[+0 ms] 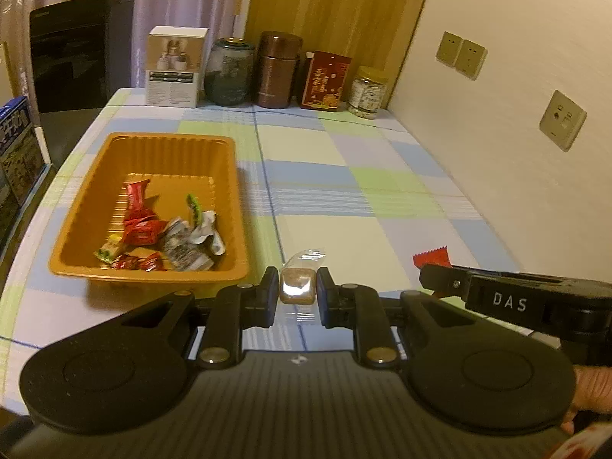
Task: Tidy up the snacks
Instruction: 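Carry the brown candy and red candy over the orange tray with both tools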
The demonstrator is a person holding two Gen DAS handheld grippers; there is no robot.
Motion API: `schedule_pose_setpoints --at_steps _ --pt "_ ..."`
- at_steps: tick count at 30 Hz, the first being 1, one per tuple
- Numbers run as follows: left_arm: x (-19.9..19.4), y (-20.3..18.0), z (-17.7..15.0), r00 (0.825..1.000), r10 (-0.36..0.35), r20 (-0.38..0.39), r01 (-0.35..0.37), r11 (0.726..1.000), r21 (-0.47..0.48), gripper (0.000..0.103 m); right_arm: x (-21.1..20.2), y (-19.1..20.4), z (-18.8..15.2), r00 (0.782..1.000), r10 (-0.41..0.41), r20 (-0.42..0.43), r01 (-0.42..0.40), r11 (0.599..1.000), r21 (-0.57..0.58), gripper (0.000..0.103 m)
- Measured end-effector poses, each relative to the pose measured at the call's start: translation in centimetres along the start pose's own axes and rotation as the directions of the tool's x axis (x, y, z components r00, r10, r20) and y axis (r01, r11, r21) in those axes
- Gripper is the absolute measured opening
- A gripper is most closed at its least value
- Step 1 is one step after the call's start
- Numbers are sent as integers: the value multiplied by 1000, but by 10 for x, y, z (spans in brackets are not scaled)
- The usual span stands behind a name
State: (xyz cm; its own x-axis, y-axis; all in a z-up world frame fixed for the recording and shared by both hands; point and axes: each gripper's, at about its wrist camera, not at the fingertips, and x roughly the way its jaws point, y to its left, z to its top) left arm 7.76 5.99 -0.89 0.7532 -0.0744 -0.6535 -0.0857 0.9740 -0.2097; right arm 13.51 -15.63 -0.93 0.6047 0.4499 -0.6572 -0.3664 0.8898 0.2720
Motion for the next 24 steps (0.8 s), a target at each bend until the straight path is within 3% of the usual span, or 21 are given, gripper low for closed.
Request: schedule_pose_setpoints --at_steps 24 --pt "-15 42 -4 998 62 12 -61 996 -59 19 23 45 -3 998 58 -39 -61 995 -79 24"
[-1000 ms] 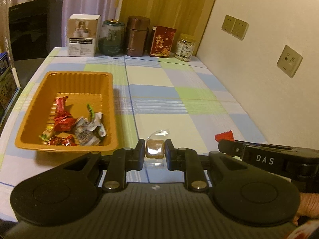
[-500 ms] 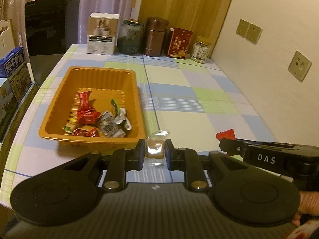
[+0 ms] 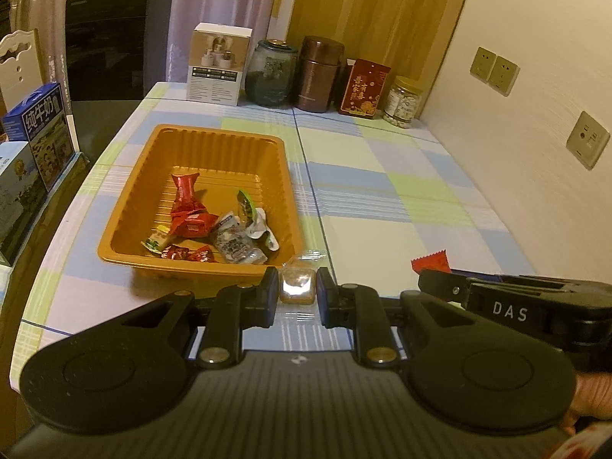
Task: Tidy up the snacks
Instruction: 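Carry the brown candy and red candy over the orange tray with both tools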
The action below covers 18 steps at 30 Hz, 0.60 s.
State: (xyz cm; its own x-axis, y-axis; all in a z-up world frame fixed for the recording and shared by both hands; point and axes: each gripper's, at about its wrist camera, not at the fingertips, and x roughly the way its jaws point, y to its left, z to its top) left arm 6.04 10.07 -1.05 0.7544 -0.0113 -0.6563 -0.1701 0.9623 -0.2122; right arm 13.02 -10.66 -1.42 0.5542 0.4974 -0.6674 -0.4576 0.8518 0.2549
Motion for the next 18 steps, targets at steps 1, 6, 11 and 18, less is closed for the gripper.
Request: schedule_pose_setpoints --at_steps 1,6,11,18 --pt "0 2 0 1000 2 1 -2 1000 -2 19 1 2 0 1000 2 -2 -2 1000 -2 24" --pt "2 11 3 1000 14 2 -14 1000 -14 19 10 11 2 1000 18 -10 -18 1000 -18 24" --pt "6 23 6 1000 30 1 -30 999 -31 19 21 19 7 999 35 -16 -36 999 -34 24" --pt "18 43 15 999 53 -6 -54 997 -53 19 42 30 15 998 56 -31 -57 997 -52 24"
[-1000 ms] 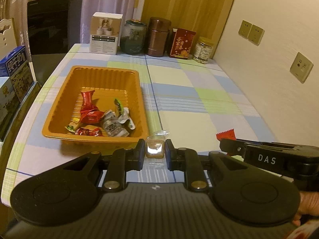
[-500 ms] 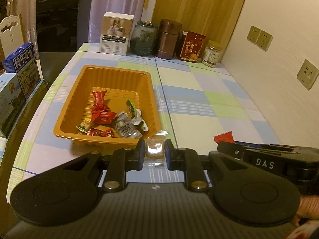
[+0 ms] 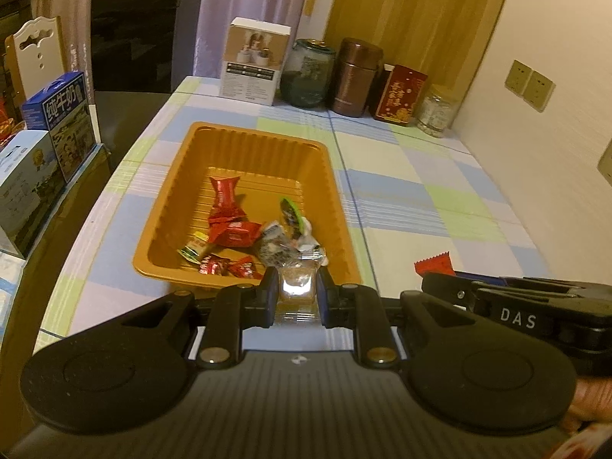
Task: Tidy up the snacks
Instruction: 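Carry the brown candy and red candy over the orange tray with both tools, then lower both tools into the tray and open them to drop the candies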
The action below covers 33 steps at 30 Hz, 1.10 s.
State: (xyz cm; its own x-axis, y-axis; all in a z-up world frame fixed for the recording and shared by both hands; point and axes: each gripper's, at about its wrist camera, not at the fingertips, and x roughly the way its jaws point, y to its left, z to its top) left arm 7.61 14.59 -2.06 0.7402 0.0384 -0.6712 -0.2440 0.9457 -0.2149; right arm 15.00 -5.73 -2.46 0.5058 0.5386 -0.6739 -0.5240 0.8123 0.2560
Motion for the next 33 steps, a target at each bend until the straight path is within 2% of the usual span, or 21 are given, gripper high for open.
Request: schedule_pose_setpoints --at_steps 17,33 --pt "41 35 24 999 30 -19 -31 999 -19 19 66 22 29 998 56 -40 -58 997 -44 24" --pt "78 47 52 999 29 -26 -29 1000 5 19 105 21 53 997 56 -50 -59 996 -63 24"
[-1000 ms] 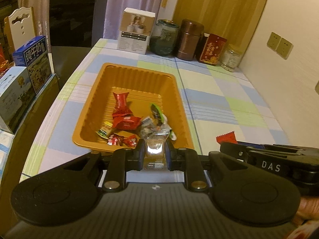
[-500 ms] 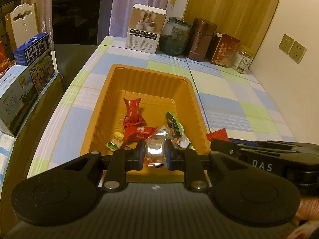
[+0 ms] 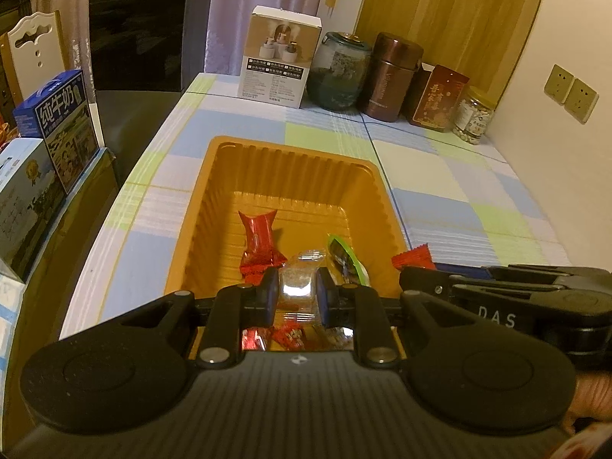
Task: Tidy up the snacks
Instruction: 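Lower both tools into the tray and open them to drop the candies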
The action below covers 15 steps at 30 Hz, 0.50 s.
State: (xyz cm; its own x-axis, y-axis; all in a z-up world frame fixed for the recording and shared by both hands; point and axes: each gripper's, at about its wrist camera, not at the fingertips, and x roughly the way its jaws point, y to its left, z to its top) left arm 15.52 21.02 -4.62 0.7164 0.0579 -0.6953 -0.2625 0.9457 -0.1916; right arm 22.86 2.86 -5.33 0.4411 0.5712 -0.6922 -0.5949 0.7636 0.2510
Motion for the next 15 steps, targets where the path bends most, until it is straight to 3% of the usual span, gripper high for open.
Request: schedule_pose_setpoints --at_steps 15 --pt "44 11 32 1000 -5 -15 5 999 48 19 40 -10 36 1000 8 -4 -8 1000 -26 24"
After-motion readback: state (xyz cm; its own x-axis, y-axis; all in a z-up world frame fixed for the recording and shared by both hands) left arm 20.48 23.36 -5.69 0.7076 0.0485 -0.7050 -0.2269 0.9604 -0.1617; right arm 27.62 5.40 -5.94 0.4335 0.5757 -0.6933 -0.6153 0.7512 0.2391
